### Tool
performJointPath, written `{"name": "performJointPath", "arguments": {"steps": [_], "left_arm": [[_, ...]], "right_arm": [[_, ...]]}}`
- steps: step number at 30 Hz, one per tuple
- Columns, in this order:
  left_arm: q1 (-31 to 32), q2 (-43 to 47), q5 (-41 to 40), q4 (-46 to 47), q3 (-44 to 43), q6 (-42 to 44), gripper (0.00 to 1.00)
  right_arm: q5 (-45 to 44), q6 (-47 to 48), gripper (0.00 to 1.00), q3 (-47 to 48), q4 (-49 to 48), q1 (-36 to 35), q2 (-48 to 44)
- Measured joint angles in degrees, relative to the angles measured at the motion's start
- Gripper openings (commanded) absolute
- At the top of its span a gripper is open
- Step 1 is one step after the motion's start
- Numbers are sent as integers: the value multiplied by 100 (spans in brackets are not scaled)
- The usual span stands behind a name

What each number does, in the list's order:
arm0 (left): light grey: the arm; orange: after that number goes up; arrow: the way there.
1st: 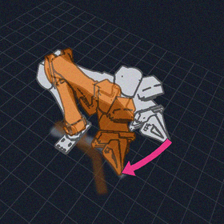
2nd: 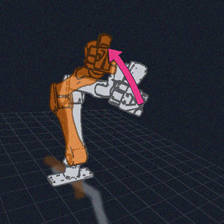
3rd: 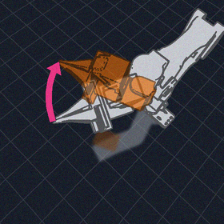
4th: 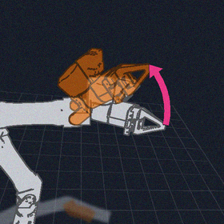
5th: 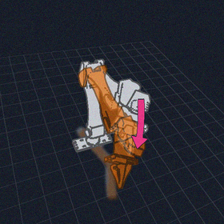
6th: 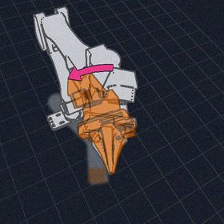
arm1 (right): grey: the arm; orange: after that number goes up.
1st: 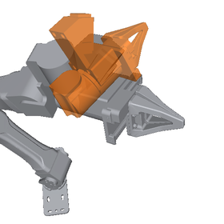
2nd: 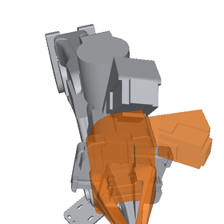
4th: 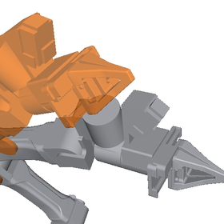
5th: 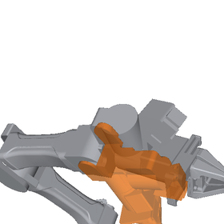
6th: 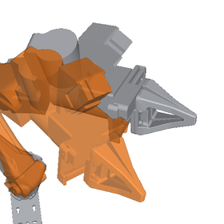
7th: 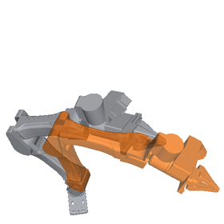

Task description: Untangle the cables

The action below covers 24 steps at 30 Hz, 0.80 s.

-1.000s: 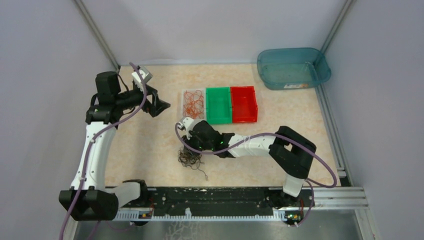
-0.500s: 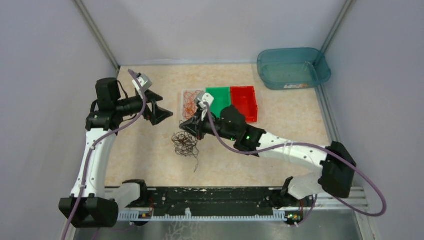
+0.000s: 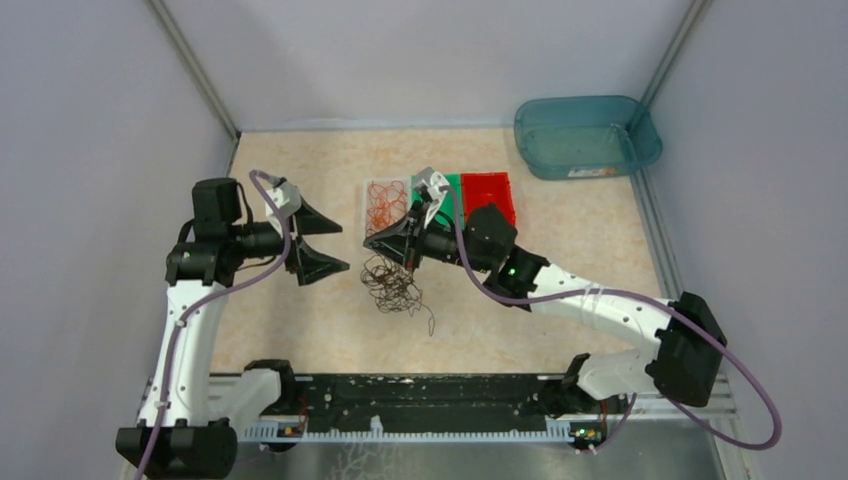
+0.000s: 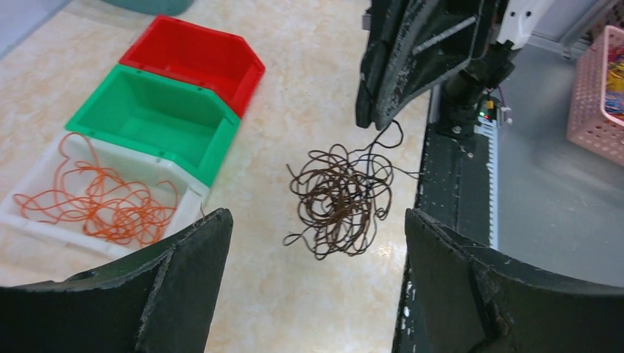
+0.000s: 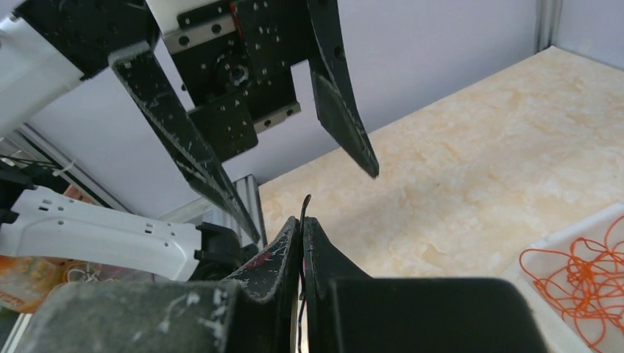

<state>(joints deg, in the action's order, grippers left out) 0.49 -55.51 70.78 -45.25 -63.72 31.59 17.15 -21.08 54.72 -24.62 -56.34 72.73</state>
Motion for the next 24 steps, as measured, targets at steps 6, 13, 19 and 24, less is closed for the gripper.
{"name": "performJointPath", "arguments": {"steps": [6,13,19,24], "left_arm": [[367,197,96,149,487,-181,83],[643,350,35,1003,920,-804,66],[883,350,-107,1029,1080,-774,23],[905,380,-339,1198,1123,-885,10]], "right_arm": [[249,-389,5,2,-400,0,232],[422,-743,6,4,-704,0,531],[549,-1016,8,28,-986,0,660],[636,-1189,22,50,-1154,0,671]]}}
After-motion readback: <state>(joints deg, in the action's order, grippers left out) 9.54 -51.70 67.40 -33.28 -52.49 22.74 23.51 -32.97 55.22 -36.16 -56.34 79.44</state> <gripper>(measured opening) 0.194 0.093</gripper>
